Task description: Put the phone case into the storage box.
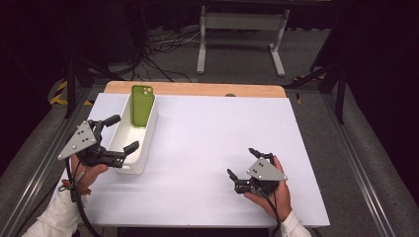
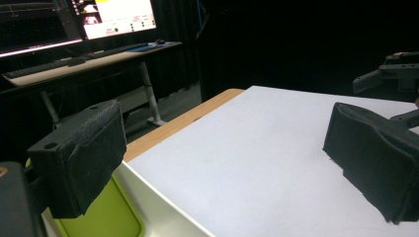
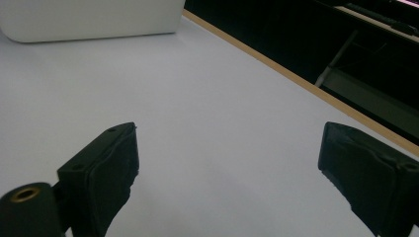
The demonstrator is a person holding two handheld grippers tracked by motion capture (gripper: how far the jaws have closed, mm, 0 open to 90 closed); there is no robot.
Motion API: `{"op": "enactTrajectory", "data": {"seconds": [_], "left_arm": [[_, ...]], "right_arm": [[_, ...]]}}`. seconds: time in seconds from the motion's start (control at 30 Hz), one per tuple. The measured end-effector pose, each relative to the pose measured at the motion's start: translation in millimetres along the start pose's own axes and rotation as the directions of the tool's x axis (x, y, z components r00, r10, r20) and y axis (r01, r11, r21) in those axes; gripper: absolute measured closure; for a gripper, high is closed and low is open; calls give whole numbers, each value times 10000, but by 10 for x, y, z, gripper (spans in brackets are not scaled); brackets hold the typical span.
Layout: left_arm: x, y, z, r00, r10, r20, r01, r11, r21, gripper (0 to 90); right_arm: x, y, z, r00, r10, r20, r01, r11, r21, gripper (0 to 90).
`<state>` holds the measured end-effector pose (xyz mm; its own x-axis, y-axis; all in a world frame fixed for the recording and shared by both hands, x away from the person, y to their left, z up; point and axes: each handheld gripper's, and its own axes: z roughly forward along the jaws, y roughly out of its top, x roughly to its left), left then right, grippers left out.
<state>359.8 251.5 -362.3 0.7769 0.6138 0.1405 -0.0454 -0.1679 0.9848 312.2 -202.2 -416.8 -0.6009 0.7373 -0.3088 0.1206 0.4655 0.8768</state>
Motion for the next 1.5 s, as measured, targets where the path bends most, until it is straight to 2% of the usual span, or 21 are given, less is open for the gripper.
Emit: {"op": "enactTrajectory", "data": {"seconds": [0.37, 0.53, 1.0, 1.1, 1.17, 1.27, 1.5], "left_arm": [[-151, -9, -45, 9997, 160, 194, -160, 9999, -7, 38], [-217, -26, -63, 9994, 319, 137, -319, 9995, -18, 48], [-397, -115, -74, 9978, 565, 357, -576, 9979, 299, 51], [-423, -117, -71, 9976, 513, 466, -527, 9982, 294, 49], [-444, -132, -63, 9976, 332, 606, -351, 9989, 308, 42], [-470, -148, -56, 9968, 442, 668, -469, 9982, 385, 41], [-545, -230, -66, 9962, 299, 815, -347, 9977, 580, 41]], "right_arm": [[7, 11, -24, 10000, 45, -22, -46, 9999, -112, 92], [15, 18, -35, 10000, 58, -47, -58, 9999, -135, 92], [59, 37, -64, 9999, 85, -118, -88, 9997, -227, 91], [65, 40, -63, 9999, 86, -124, -89, 9997, -226, 92], [70, 43, -65, 9998, 90, -162, -94, 9997, -232, 92], [80, 47, -67, 9998, 102, -196, -107, 9997, -239, 92], [113, 70, -77, 9996, 54, -277, -63, 9995, -300, 92]]}}
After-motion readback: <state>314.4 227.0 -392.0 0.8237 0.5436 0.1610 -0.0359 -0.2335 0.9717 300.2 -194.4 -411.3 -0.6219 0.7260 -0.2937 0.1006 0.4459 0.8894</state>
